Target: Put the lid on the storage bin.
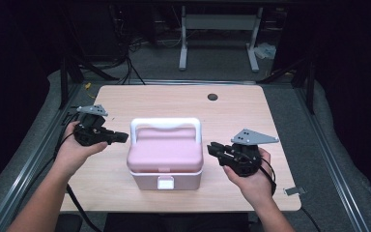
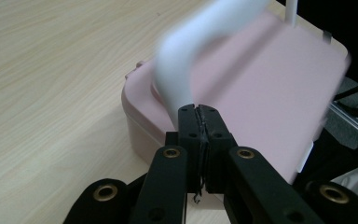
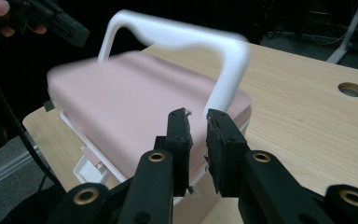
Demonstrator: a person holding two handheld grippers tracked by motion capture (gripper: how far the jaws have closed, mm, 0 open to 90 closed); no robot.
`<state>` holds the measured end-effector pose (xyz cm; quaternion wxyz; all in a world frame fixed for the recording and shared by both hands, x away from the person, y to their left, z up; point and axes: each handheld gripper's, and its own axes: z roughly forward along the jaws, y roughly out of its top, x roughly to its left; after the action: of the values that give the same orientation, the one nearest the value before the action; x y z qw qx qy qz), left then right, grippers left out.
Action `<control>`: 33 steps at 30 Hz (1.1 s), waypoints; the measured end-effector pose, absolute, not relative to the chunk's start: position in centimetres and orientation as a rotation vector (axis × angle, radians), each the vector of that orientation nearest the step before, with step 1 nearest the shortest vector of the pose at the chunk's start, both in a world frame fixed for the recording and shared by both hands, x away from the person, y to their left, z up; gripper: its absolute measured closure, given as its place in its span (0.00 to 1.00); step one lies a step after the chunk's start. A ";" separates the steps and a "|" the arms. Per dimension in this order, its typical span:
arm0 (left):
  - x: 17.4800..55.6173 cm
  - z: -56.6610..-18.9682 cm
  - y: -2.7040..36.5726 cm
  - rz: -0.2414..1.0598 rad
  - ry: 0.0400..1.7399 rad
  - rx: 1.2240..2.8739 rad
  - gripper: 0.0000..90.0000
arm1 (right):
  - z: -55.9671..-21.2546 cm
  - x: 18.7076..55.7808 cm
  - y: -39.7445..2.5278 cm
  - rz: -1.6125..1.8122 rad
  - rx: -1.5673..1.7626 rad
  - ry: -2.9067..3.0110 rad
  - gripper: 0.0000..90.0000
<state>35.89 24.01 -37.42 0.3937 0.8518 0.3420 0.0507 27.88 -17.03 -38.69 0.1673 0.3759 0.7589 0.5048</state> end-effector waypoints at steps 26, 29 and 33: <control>35.7 -39.7 28.1 0.310 1.007 2.134 0.66 | -41.8 31.4 -20.5 1.214 1.268 2.092 0.67; 35.5 -40.5 28.6 0.363 1.026 2.117 0.58 | -42.2 31.7 -21.3 1.150 1.286 2.065 0.63; 35.4 -42.6 29.2 0.349 1.063 2.111 0.55 | -44.6 31.9 -22.4 1.104 1.338 2.054 0.56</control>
<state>35.41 29.21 -42.56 0.3674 0.8217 0.4140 0.1357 31.92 -22.38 -44.63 0.2244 0.4849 0.7446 0.4001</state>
